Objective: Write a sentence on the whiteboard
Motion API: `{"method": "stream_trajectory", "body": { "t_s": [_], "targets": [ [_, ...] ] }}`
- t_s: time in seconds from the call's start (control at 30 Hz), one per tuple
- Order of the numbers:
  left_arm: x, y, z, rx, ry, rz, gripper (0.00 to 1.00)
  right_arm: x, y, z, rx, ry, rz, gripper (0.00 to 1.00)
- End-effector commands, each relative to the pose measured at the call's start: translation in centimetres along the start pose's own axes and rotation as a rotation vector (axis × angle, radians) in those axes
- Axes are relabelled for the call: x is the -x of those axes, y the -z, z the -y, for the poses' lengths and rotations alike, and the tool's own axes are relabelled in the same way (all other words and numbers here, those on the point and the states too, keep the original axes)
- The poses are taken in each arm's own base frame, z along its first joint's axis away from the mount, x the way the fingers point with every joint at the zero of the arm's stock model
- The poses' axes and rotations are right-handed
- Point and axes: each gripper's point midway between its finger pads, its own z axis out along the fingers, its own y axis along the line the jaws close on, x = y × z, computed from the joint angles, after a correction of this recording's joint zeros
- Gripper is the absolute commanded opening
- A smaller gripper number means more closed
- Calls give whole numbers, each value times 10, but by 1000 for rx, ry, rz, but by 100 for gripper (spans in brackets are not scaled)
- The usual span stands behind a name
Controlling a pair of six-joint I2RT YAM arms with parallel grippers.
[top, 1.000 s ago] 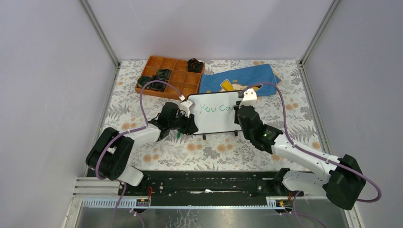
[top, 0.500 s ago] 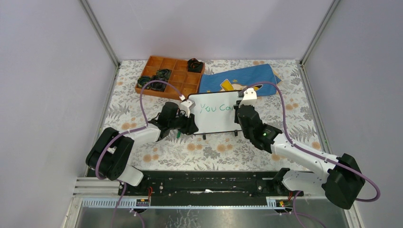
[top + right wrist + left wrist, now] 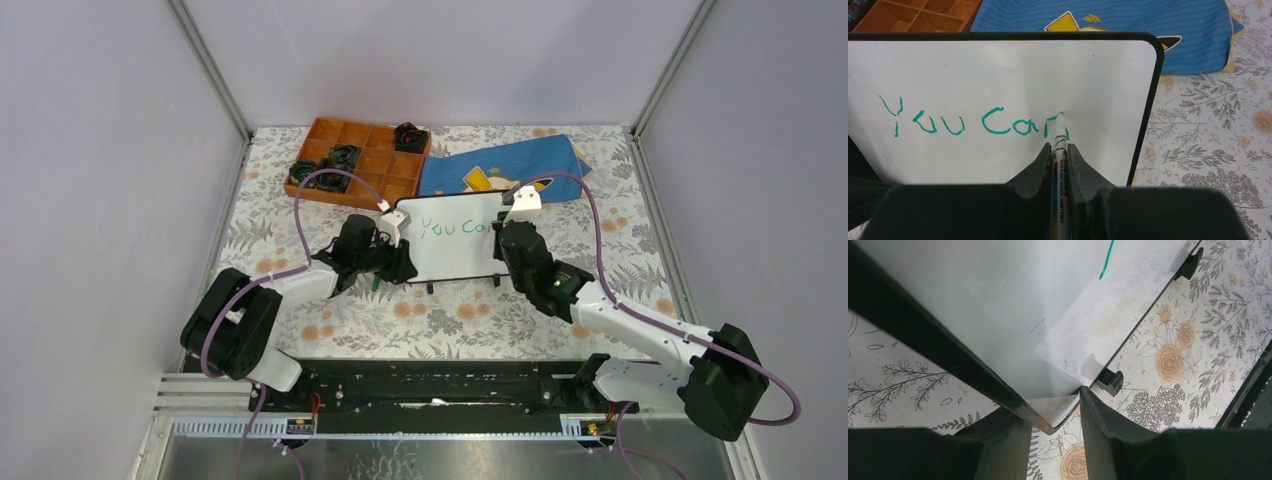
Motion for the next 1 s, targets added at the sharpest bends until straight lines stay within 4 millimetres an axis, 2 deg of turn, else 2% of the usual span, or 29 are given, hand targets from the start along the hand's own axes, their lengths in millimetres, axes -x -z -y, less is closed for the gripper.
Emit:
{"method": "stream_trajectory", "body": {
  "t_s": [0.0,0.97],
  "targets": [
    [11,-2,0,11,-47,20,44,9,4,4,-2,-38,24,0],
    [10,-2,1,10,-49,16,44,-15,8,8,10,-41,-31,0]
  ]
}}
